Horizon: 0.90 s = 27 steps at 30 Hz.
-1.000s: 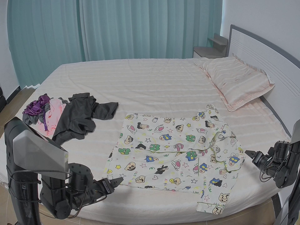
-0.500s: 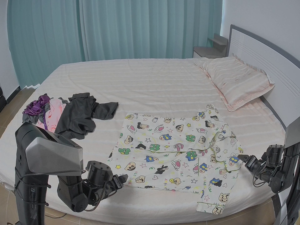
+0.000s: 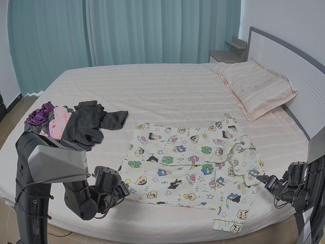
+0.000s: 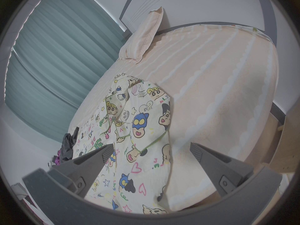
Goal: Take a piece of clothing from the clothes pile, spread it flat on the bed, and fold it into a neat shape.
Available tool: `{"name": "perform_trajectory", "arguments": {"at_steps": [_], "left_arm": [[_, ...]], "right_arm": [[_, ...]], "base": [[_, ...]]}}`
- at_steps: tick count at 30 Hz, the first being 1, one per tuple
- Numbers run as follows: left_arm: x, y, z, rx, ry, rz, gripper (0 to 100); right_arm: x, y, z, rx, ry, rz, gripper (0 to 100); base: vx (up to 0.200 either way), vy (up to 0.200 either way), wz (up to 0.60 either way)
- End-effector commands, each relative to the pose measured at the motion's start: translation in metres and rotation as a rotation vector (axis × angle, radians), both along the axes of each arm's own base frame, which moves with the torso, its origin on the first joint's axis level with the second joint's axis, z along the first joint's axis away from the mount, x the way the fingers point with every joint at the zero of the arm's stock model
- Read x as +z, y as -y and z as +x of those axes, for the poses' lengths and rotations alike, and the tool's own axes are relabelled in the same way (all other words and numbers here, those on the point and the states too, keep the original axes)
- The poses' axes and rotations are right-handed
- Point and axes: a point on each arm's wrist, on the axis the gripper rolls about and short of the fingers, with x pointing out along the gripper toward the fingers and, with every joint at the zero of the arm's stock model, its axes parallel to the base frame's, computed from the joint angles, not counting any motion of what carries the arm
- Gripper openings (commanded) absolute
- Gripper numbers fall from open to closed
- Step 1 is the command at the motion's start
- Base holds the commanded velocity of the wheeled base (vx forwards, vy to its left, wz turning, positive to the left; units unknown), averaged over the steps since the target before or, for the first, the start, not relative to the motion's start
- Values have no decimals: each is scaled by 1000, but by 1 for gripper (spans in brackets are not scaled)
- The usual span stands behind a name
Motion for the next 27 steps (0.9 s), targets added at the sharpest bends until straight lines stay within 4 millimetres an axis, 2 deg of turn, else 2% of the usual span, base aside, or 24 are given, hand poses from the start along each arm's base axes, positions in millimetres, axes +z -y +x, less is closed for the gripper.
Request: {"name": "perform_trajectory", "arguments": {"at_steps": [1,8,10,21,22,27], "left_arm": [[0,-4,3,20,4,2,0],[1,-16,5,60,8,3,0],[1,-20,6,85,4,-9,0],[4,-17,5,119,56,-88,0],[4,-17,5,119,57,-89,0],[4,-17,4,118,57,-89,0]], "right_arm": [[-8,-3,-6,55,-49,-32,100],[-25,-18,-6,175,-109,-86,100],[-30,-23,1,193,-99,-93,100],[-55,-26,23,221,-92,-119,100],[-56,-26,28,219,-79,-119,0],[-54,-21,43,192,-14,-123,0]], "base": [[0,0,0],[0,0,0],[0,0,0],[0,0,0],[0,0,0],[0,0,0]]}}
